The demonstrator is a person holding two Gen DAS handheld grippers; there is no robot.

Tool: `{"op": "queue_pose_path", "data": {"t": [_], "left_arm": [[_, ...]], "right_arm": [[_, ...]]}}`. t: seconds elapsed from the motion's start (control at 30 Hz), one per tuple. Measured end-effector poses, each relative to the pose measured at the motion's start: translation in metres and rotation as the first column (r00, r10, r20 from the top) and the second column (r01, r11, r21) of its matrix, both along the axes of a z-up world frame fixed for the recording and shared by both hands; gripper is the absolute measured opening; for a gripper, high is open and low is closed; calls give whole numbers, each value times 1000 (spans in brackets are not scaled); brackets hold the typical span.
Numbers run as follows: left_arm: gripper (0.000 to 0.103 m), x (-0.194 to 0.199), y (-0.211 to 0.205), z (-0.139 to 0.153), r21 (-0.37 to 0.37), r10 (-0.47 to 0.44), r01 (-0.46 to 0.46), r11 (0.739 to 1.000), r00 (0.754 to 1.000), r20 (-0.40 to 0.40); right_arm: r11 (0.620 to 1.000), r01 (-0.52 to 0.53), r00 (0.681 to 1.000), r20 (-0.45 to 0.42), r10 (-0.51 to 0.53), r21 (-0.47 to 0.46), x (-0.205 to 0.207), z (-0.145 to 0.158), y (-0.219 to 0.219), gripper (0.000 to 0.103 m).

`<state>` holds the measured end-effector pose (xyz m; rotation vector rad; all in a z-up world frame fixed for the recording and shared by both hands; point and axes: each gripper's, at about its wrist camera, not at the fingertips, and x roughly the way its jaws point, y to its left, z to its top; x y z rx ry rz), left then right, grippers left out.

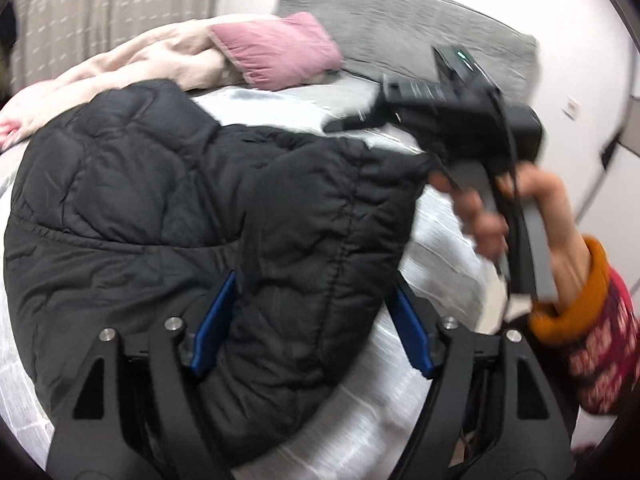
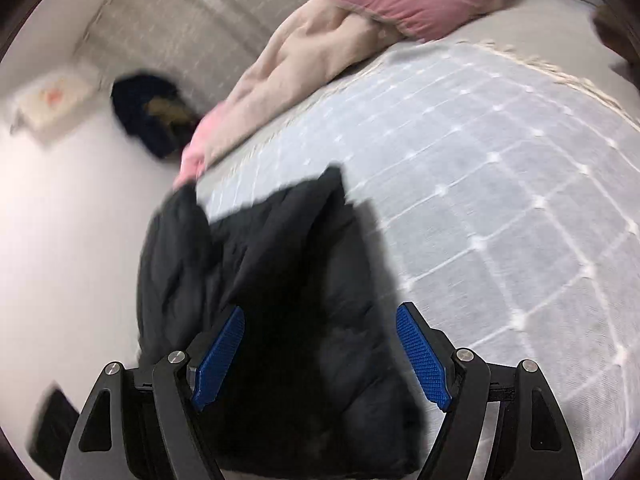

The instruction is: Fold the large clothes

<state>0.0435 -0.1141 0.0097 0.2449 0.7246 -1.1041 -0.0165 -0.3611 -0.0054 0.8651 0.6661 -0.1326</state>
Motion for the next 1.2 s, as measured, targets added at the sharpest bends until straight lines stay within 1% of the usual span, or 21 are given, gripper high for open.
{"op": "queue_pose_path", "data": {"t": [0.07, 0.13, 0.2, 0.27, 0.37, 0.43, 0.47, 0.5, 0.53, 0.57, 0.6, 0.67, 0.73, 0.8, 0.87, 0.9, 0.97, 1.07, 1.1, 1.13, 1.2], "left_arm": [[76, -10, 4, 7, -7, -53, 53, 999, 999, 3], [76, -16, 12, 12, -28, -94, 94, 995, 995, -9], [76, -21, 22, 15, -69, -143, 139, 988, 988, -51], [76, -24, 35, 20, -109, -169, 159, 981, 982, -86], [77, -27, 51, 27, -165, -170, 149, 975, 978, -119], [77, -18, 69, 34, -201, -98, 74, 977, 988, -115], [77, -11, 76, 35, -209, -50, 26, 978, 993, -111], [77, -4, 85, 36, -212, 7, -30, 977, 994, -109], [77, 6, 95, 35, -209, 81, -104, 972, 990, -116], [77, 17, 104, 33, -204, 153, -177, 963, 980, -128], [77, 27, 107, 31, -200, 194, -220, 955, 971, -139], [77, 46, 123, 24, -200, 309, -347, 916, 930, -198], [77, 60, 138, 17, -216, 381, -441, 871, 885, -269], [77, 67, 144, 11, -233, 412, -492, 839, 853, -320], [77, 70, 150, 4, -227, 430, -529, 818, 824, -369], [77, 70, 150, 0, -219, 435, -534, 816, 818, -376], [77, 74, 138, -6, -192, 444, -539, 820, 811, -380], [77, 69, 126, -12, -135, 465, -534, 834, 814, -348], [77, 68, 123, -13, -124, 469, -532, 837, 816, -337], [77, 64, 116, -13, -107, 477, -529, 842, 822, -312], [77, 68, 109, -13, -94, 487, -528, 844, 828, -278]], "right_arm": [[998, -11, 997, 79, 5, 70, -8, 10, -1, 79], [978, -112, 977, 202, 75, 175, -8, 15, 1, 79], [951, -207, 950, 279, 140, 228, 1, 18, 9, 79], [936, -280, 937, 273, 218, 211, 20, 21, 27, 79], [951, -286, 948, 179, 264, 114, 42, 22, 57, 79], [953, -291, 952, 121, 280, 83, 55, 15, 66, 78], [949, -304, 950, 106, 295, 78, 62, 10, 68, 73], [944, -321, 944, 97, 314, 71, 61, 9, 70, 56], [933, -354, 933, 90, 349, 57, 69, 9, 74, 46], [924, -382, 922, 89, 378, 34, 73, 9, 76, 27], [916, -402, 912, 85, 401, -5, 76, 13, 81, 15], [908, -409, 905, 92, 416, -87, 75, 23, 92, 9], [905, -397, 895, 155, 419, -154, 70, 42, 99, 6], [908, -359, 870, 274, 410, -217, 49, 66, 98, 6], [914, -310, 860, 332, 386, -261, 30, 79, 94, 6], [918, -281, 866, 338, 369, -281, 20, 82, 89, 5], [921, -234, 901, 287, 326, -312, 6, 74, 77, 4], [931, -163, 978, 71, 196, -325, -5, 38, 45, 4], [943, -145, 988, 10, 155, -299, -7, 27, 33, 4], [957, -139, 990, 1, 144, -256, -11, 22, 25, 5], [984, -151, 985, 74, 158, -100, -23, 19, 8, 9]]}}
